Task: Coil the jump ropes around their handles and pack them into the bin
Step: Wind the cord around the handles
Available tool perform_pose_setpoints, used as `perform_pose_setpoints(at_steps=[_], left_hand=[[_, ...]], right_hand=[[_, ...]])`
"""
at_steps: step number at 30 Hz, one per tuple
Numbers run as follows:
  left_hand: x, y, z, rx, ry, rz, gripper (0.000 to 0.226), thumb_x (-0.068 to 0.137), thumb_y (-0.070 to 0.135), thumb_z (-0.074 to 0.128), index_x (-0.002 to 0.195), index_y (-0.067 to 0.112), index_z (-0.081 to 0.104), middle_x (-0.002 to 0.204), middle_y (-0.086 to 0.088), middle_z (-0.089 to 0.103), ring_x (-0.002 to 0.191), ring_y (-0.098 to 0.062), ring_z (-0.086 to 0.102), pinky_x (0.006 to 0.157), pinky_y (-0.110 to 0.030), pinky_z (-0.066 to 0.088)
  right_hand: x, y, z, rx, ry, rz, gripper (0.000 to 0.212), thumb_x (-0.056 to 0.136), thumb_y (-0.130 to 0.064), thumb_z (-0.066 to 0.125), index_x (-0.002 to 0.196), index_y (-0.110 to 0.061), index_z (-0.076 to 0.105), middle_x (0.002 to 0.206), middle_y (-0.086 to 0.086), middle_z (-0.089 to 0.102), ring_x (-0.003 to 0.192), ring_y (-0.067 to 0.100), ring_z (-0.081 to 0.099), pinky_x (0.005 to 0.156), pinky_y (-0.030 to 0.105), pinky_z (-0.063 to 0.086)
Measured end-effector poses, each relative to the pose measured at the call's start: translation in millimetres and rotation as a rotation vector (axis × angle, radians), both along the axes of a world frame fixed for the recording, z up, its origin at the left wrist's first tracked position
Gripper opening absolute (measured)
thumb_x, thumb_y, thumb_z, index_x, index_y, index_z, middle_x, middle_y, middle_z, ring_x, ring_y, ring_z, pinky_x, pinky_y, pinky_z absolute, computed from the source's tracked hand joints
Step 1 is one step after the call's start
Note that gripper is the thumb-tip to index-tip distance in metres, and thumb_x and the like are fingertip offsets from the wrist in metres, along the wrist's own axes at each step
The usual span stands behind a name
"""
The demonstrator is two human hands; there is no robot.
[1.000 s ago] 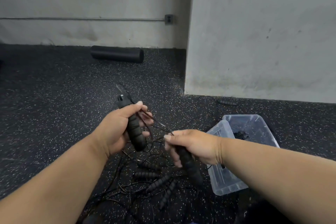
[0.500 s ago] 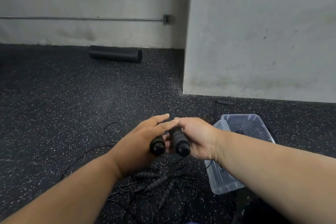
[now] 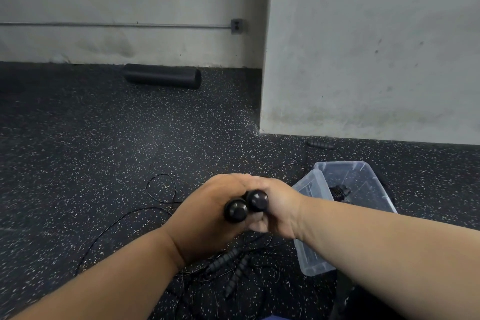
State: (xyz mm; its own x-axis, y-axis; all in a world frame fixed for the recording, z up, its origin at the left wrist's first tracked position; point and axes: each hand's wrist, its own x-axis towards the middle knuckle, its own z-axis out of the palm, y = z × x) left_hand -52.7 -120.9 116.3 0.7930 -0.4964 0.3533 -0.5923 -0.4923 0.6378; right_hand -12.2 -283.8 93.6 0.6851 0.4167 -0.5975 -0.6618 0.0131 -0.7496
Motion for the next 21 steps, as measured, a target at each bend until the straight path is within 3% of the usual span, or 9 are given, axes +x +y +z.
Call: perform_pose_setpoints(at_steps=[2,4,6,8,10,14,16,18,21], left_hand=[[2.6,3.6,-1.2,-0.148,0.174,0.101,0.032,0.094,0.014,0.078,0.122,0.027,0.072,0.119,0.013,0.074,0.117,-0.012,0.068,0.103,-0.033,0.051],[5.8,7.4,0.8,-0.290,0.324,0.191,0.034,0.094,0.013,0.078,0.123,0.029,0.071,0.120,0.014,0.074,0.119,-0.009,0.067,0.104,-0.025,0.050],[9.3,12.0,3.1,-0.470,0.460,0.252,0.035,0.090,0.015,0.076,0.124,0.020,0.071,0.120,0.006,0.076,0.118,-0.012,0.069,0.097,-0.020,0.053],[10.6,12.4,7.6,-0.650,0.598,0.264,0.040,0.086,0.018,0.072,0.127,0.015,0.069,0.122,0.000,0.077,0.119,-0.013,0.070,0.092,-0.017,0.055],[10.2,10.6,11.9,-0.764,0.686,0.285,0.044,0.086,0.019,0.069,0.129,0.013,0.068,0.126,-0.001,0.076,0.121,-0.014,0.069,0.099,-0.025,0.055],[10.0,8.9,18.1,-1.021,0.851,0.296,0.043,0.087,0.019,0.064,0.130,0.012,0.064,0.129,-0.004,0.075,0.122,-0.023,0.070,0.094,-0.034,0.057],[10.2,8.2,19.2,-1.099,0.897,0.292,0.043,0.089,0.020,0.061,0.131,0.013,0.062,0.130,-0.005,0.074,0.118,-0.024,0.072,0.093,-0.037,0.057],[10.8,9.3,19.3,-1.105,0.925,0.316,0.045,0.089,0.022,0.061,0.133,0.015,0.062,0.131,-0.005,0.074,0.119,-0.023,0.071,0.095,-0.043,0.054],[15.1,21.5,21.3,-1.005,0.963,0.336,0.048,0.090,0.023,0.063,0.137,0.015,0.062,0.134,-0.009,0.072,0.127,-0.026,0.067,0.104,-0.049,0.052]], right_hand=[[1.8,-0.1,2.6,-0.140,-0.156,0.056,0.034,0.103,-0.047,0.050,0.090,-0.032,0.078,0.069,-0.004,0.060,0.059,0.010,0.052,0.055,0.024,0.040],[2.9,-2.0,5.7,-0.272,-0.364,0.055,0.041,0.105,-0.049,0.041,0.094,-0.034,0.078,0.087,-0.010,0.072,0.084,0.008,0.061,0.078,0.028,0.044],[6.1,-3.4,5.4,-0.226,-0.413,0.021,0.044,0.106,-0.052,0.038,0.097,-0.030,0.076,0.100,-0.009,0.075,0.100,0.008,0.062,0.096,0.032,0.042],[9.5,-4.5,0.7,-0.098,-0.385,0.050,0.049,0.097,-0.061,0.044,0.114,-0.027,0.075,0.116,0.002,0.076,0.118,0.022,0.062,0.115,0.051,0.037],[14.0,-7.1,-6.5,0.055,-0.329,0.144,0.060,0.093,-0.056,0.053,0.136,-0.016,0.064,0.135,0.018,0.067,0.131,0.035,0.058,0.120,0.064,0.031],[19.4,-13.9,-12.6,0.216,-0.283,0.322,0.065,0.089,-0.039,0.072,0.143,-0.008,0.053,0.131,0.031,0.060,0.126,0.059,0.053,0.113,0.068,0.039],[21.4,-13.0,-13.1,0.234,-0.207,0.366,0.069,0.078,-0.049,0.084,0.127,-0.006,0.062,0.099,0.025,0.066,0.090,0.040,0.068,0.088,0.050,0.058],[21.0,-11.4,-13.0,0.179,-0.229,0.411,0.062,0.077,-0.058,0.082,0.112,-0.009,0.063,0.067,0.008,0.056,0.055,0.016,0.051,0.060,0.029,0.043],[21.9,-11.4,-5.5,0.076,-0.320,0.387,0.046,0.089,-0.057,0.068,0.101,-0.015,0.056,0.058,0.000,0.040,0.051,0.012,0.031,0.057,0.029,0.027]])
